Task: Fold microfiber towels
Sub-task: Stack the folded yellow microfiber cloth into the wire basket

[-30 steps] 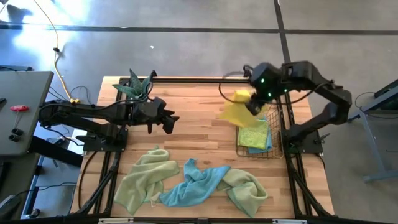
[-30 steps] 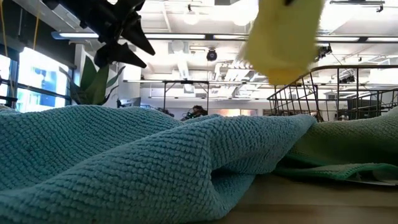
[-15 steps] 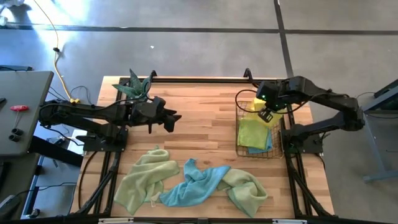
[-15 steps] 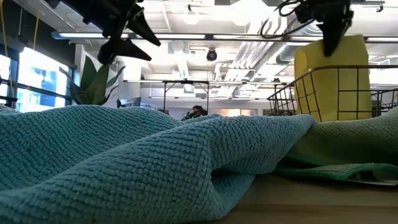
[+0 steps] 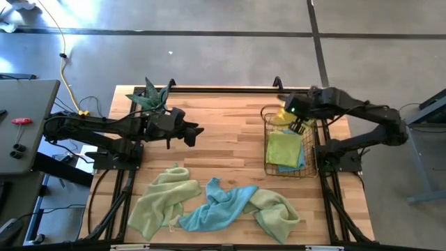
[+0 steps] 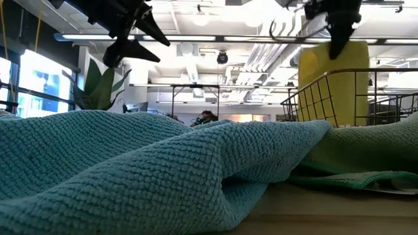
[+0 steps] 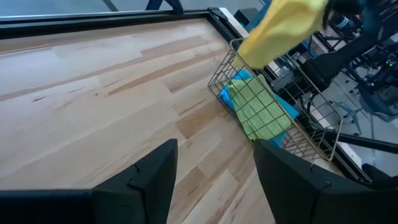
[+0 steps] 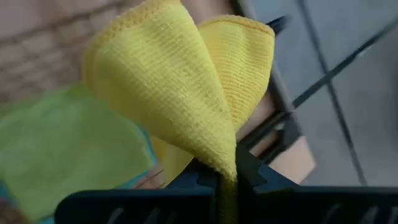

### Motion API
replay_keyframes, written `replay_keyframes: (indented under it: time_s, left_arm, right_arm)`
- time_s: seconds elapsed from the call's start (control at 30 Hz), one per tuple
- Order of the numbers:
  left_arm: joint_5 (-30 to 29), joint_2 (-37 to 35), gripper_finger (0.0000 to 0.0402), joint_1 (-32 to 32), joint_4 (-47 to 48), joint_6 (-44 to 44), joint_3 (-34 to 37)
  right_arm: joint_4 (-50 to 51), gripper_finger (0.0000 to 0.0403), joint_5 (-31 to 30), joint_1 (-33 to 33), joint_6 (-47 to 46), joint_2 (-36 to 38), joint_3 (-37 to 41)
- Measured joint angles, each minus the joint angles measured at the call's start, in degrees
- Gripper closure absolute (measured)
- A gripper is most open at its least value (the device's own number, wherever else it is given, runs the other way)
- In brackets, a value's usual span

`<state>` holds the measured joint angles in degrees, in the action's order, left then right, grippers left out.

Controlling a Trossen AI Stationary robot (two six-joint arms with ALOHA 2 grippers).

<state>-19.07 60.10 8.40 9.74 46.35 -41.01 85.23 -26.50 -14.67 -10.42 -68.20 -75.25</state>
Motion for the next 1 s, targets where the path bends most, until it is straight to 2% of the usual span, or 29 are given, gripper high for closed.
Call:
replay_keyframes:
  time_s: [0.1, 0.27, 0.5, 0.7, 0.83, 1.0]
  left_arm:
    - [-0.17, 0.0, 0.02, 0.0, 0.0, 0.0, 0.0]
    - [-0.22, 0.0, 0.02, -0.31, 0.0, 0.0, 0.0]
    - [-0.67, 0.0, 0.02, -0.31, 0.09, 0.0, 0.0]
    - [-0.68, 0.0, 0.02, -0.31, 0.09, 0.0, 0.0]
    - [-0.68, 0.0, 0.02, -0.31, 0.11, 0.0, 0.0]
    - [-0.68, 0.0, 0.02, -0.31, 0.35, 0.0, 0.0]
  right_arm:
    - [-1.0, 0.0403, 1.9, 1.89, -3.28, -0.01, 6.25]
    - [-4.26, 0.0403, 17.91, 5.14, -9.61, 0.02, 14.67]
    - [-12.74, 0.0403, 28.05, 11.95, -14.97, 0.09, 19.62]
    - [-16.61, 0.0403, 32.42, 15.97, -20.22, 0.09, 22.43]
    - [-18.7, 0.0398, 33.03, 18.45, -22.78, 0.07, 23.85]
    - [-20.13, 0.0343, 32.61, 20.24, -25.59, 0.07, 24.01]
